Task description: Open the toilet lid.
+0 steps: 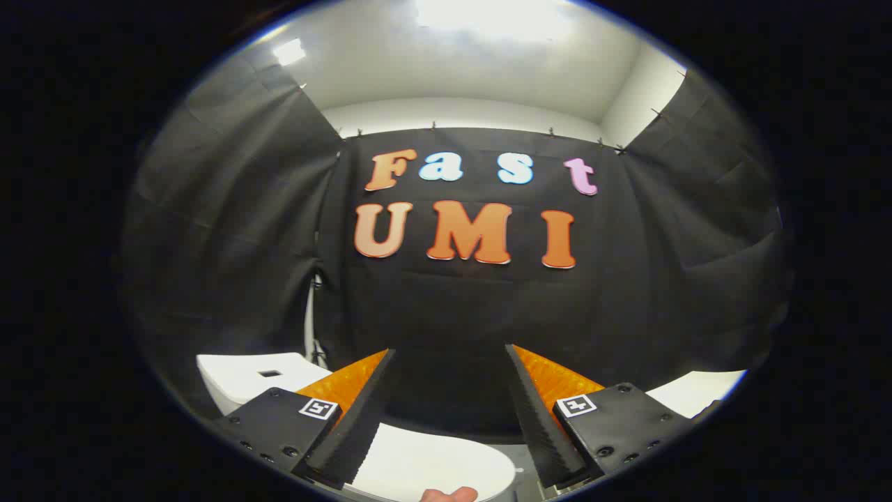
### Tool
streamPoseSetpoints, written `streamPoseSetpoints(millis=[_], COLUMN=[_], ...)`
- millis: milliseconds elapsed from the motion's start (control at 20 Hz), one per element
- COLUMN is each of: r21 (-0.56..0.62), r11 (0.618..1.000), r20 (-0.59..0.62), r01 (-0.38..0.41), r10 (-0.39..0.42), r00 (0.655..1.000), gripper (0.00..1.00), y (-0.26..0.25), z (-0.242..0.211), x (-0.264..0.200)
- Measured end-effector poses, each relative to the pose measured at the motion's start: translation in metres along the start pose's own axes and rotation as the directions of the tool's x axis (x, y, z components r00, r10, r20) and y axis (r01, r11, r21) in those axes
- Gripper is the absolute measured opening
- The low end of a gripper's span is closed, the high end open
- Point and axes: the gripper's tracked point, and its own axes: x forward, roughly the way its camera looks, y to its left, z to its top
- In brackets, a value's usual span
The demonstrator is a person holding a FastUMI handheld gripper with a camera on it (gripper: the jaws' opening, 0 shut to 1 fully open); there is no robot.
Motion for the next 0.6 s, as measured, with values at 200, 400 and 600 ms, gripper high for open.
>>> streamPoseSetpoints(millis=[200,400,600], r21=[0.071,0.058,0.029], r11=[0.995,0.998,0.999], r20=[-0.012,-0.071,-0.064], r01=[-0.071,-0.034,-0.026], r10=[0.072,0.039,0.028], r00=[0.997,0.997,0.998], gripper=[0.98,0.98,0.98], y=[0.053,0.065,0.074], z=[0.038,0.052,0.070], x=[-0.034,-0.052,-0.055])
